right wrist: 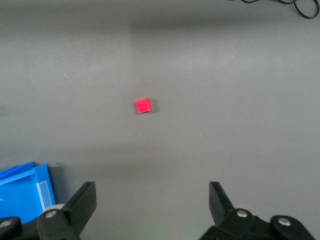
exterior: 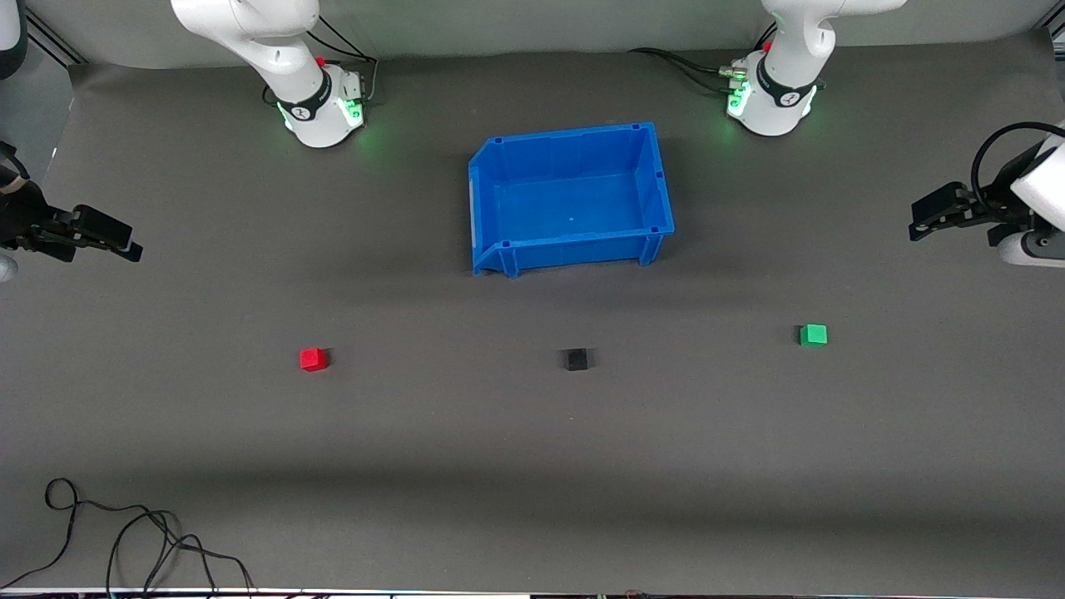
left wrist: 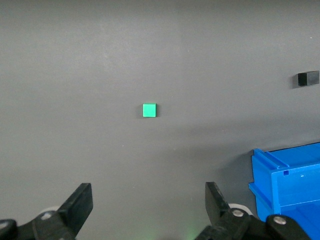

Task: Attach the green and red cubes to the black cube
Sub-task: 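Reach the right gripper to the red cube while the left gripper reaches the green cube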

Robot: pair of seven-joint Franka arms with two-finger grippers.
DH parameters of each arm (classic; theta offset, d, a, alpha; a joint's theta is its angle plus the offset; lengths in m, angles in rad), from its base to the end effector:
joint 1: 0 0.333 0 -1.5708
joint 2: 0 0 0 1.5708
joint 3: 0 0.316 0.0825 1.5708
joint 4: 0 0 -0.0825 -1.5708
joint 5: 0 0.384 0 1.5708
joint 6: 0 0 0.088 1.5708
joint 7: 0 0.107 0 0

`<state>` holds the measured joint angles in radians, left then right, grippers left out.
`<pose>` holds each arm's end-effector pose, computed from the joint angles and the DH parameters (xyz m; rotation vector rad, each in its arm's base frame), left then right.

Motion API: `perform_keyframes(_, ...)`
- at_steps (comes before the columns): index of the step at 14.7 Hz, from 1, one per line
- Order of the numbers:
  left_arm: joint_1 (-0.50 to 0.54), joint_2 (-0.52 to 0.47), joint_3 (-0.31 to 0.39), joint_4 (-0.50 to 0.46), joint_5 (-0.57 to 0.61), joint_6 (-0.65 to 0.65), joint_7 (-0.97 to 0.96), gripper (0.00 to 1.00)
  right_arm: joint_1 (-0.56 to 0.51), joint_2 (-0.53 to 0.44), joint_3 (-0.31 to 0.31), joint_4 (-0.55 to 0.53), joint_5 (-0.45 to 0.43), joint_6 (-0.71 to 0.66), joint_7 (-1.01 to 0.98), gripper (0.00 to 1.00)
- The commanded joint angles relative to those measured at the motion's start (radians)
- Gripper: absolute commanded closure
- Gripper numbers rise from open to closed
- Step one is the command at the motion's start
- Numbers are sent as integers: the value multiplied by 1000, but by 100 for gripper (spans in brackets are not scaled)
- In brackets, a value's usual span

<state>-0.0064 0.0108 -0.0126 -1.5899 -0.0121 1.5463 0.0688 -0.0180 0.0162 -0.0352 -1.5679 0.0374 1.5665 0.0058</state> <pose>0.5541 -0.0118 0.6075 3.1239 -0.1372 -0.0846 0.5582 -0.0255 0.6166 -3.1029 0.0918 0.0259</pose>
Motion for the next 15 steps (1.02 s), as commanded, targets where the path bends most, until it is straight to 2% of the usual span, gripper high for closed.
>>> perform_keyframes(1, -4, -2, 11, -2, -3, 14, 3, 0, 12, -12, -9, -4, 6, -2, 23, 0)
perform_keyframes(5, -6, 1, 10, -2, -2, 17, 3, 0, 7, -7, -11, 3, 7, -3, 35, 0)
perform_keyframes(6, -4, 11, 10, -2, -3, 18, 0, 0, 9, -7, -9, 3, 7, -5, 90, 0)
perform_keyframes(9, 40, 53, 14, -7, -37, 52, -17, 0, 7, -2, -9, 11, 18, -3, 280, 0)
perform_keyframes(12, 45, 142, 14, -15, -66, 107, -17, 0, 7, 2, -9, 17, 19, 0, 584, 0)
perform_keyframes(15, 43, 187, 14, -94, -62, 211, 20, 0, 7, 8, -9, 29, 50, -8, 858, 0)
